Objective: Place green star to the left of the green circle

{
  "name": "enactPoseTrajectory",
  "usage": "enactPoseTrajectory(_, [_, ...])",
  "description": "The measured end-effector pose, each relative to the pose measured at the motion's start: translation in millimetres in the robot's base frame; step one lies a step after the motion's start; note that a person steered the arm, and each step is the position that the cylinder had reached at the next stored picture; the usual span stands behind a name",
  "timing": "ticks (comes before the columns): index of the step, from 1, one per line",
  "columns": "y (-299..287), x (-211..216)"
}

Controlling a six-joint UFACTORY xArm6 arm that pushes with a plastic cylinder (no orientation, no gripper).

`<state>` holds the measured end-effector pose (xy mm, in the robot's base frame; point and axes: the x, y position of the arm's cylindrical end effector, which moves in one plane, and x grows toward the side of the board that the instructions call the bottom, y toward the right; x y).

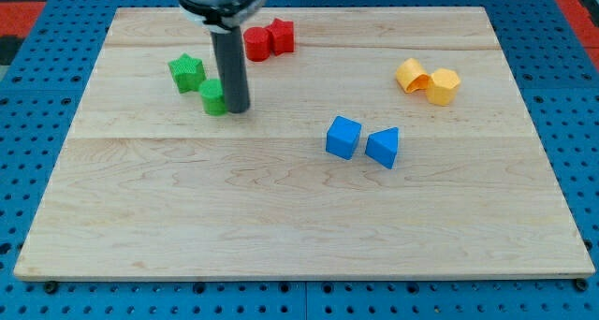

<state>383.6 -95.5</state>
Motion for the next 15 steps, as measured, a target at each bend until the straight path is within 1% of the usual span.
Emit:
enactPoseTrajectory(1, [-24.2,-31.6])
enactPoseTrajectory(2, [-22.6,-36.3])
enactPoseTrajectory(3, [43.6,-60.5])
enactPoseTrajectory(4, [9.6,-78.5])
enactPoseTrajectory(5, [-66.6,-79.7])
enactPoseTrajectory(6, [-75.2,-58.5])
enactPoseTrajectory(7, [-44.9,-52.5])
enactPoseTrajectory(8, [-35.0,-52.5])
enactPoseTrajectory(9, [4.4,-29.1])
enactPoseTrajectory(10, [5.5,19.3])
enactPoseTrajectory(12, [-11.6,-21.8])
enactPoseTrajectory(13, [0.2,-20.6])
enactPoseTrajectory(14, [13.4,-4.1])
enactPoseTrajectory(15, [-7.1,22.7])
